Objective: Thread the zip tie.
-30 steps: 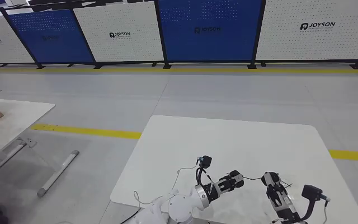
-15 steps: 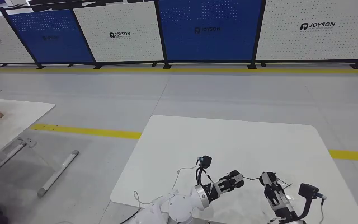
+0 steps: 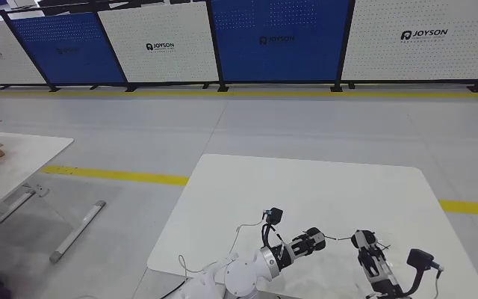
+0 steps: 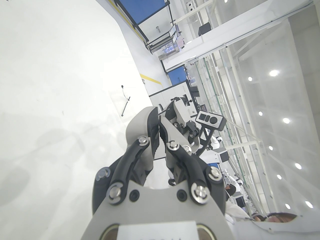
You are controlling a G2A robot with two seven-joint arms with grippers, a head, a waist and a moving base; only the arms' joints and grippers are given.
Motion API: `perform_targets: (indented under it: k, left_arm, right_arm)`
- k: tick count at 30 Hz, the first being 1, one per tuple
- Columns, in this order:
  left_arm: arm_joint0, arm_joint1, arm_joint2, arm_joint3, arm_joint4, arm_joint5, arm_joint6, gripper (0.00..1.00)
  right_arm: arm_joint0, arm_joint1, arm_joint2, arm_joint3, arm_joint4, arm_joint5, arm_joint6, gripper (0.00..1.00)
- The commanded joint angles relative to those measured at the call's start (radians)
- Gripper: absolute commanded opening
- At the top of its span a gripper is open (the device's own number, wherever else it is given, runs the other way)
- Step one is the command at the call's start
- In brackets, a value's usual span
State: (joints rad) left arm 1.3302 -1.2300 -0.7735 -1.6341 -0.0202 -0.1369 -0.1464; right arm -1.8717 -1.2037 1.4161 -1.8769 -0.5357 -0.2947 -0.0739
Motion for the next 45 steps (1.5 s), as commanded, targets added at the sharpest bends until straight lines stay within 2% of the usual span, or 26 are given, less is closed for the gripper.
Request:
perform_targets:
  k: [1,22,45]
  left_arm:
    - [0.000,0.000,0.000,0.000,0.000,0.000,0.000,0.00]
    - [0.000,0.000,0.000,0.000,0.000,0.000,0.000,0.00]
    - [0.000,0.000,0.000,0.000,0.000,0.000,0.000,0.00]
  right_arm:
    - [-0.001,0.000,0.001,0.000,-0.001,0.000,0.001,0.00]
    - [0.022,-0.007,-0.016,0.008,-0.029,0.026,0.017,0.00]
    - [0.001,-0.008,-0.007,0.002,-0.015,-0.003,0.034,0.00]
